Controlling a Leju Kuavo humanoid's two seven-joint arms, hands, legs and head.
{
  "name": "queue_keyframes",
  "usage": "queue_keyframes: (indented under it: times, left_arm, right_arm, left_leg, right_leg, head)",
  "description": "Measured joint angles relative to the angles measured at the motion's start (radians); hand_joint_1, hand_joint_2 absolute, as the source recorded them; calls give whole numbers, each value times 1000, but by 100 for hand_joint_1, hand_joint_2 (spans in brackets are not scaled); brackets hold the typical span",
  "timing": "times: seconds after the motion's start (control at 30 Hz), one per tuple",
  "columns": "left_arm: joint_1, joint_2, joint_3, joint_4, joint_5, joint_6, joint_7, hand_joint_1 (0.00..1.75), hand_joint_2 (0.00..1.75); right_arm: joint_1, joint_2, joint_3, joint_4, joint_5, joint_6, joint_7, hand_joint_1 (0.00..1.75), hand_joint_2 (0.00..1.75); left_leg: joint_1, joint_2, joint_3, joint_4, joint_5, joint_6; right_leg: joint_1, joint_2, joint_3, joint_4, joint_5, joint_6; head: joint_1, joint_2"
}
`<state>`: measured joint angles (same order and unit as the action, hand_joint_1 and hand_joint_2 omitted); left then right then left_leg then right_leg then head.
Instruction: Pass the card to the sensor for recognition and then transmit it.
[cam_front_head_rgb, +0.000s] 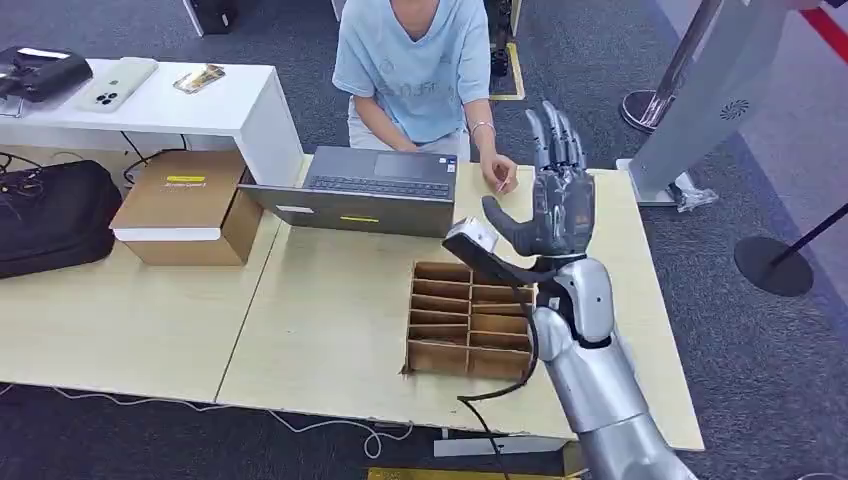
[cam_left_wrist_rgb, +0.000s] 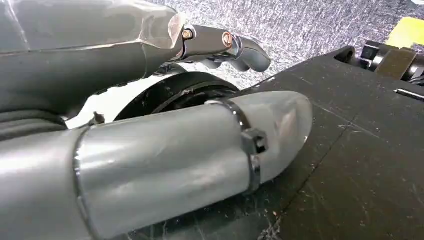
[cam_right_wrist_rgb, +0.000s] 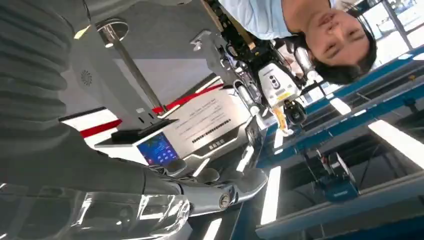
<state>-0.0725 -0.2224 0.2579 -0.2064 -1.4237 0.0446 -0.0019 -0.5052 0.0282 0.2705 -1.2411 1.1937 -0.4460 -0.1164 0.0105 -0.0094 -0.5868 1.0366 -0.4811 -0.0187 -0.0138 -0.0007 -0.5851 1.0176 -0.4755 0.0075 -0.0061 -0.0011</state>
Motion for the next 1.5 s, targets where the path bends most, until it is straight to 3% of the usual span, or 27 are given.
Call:
queue_keyframes:
  times: [0.2,0.7,1.0,1.5]
  left_arm:
    - [0,0,-4,0,0,-2,-6,0,0]
    - [0,6,-11,0,15,-6,-10,0,0]
    - [0,9,-14,0,17,0,-16,0,0]
    - [2,8,-19,0,27,16,-19,0,0]
  right_arm:
    - [-176,-2,7,211,-31,49,18,0,175]
    - [-576,3,12,700,-162,293,119,0,175]
    - [-675,4,-11,816,-191,372,159,0,175]
    - [-695,11,-32,870,-212,399,169,0,175]
  left_leg:
    - [0,0,0,0,0,0]
    - [0,-1,0,0,1,0]
    - [0,-1,-1,0,1,0]
    - [0,-1,0,0,1,0]
  right_leg:
    - [0,0,0,0,0,0]
    - [0,0,0,0,1,0]
    - [0,0,0,0,1,0]
    - [0,0,0,0,1,0]
  head:
    - [0,0]
    - [0,0]
    - [0,0]
    - [0,0]
